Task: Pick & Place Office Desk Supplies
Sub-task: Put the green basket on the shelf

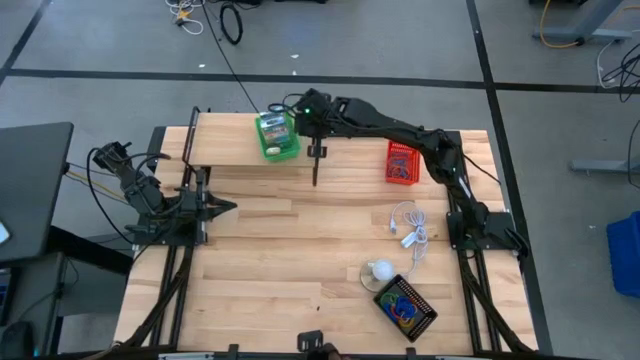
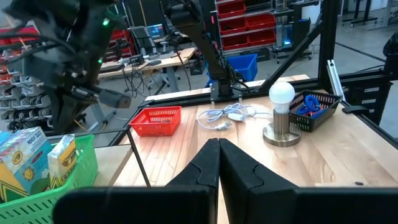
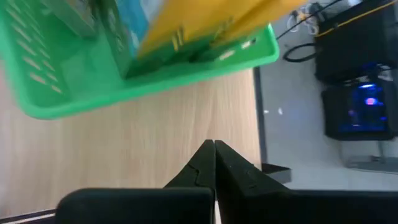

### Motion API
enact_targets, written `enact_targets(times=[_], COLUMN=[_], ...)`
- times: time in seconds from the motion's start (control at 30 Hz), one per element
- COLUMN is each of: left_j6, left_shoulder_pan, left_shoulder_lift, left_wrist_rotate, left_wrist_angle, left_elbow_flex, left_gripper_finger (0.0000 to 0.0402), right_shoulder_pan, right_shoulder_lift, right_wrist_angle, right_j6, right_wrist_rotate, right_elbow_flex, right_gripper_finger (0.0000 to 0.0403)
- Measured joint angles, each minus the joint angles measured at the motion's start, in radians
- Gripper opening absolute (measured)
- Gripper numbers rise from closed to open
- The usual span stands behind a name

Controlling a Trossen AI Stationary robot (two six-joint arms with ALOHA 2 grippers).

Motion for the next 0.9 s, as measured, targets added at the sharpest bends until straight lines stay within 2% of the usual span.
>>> enact_targets(times=[0.3,0.9], left_j6=[-0.001,-0.002], left_shoulder_pan=[0.000,0.000], left_shoulder_lift=[0.000,0.000], left_wrist_rotate=[0.000,0.000], left_wrist_angle=[0.000,0.000], left_elbow_flex=[0.000,0.000], left_gripper_finger=[0.0009,0.0009], right_shoulder_pan=[-0.013,0.016], right_shoulder_lift=[0.000,0.000], right_wrist_angle=[0.072,0.186], right_j6=[-0.012,-0.047], right_wrist_rotate=[-0.121,-0.220], right_elbow_flex=[-0.071,-0.096], right_gripper_finger=[0.0001,0.0000])
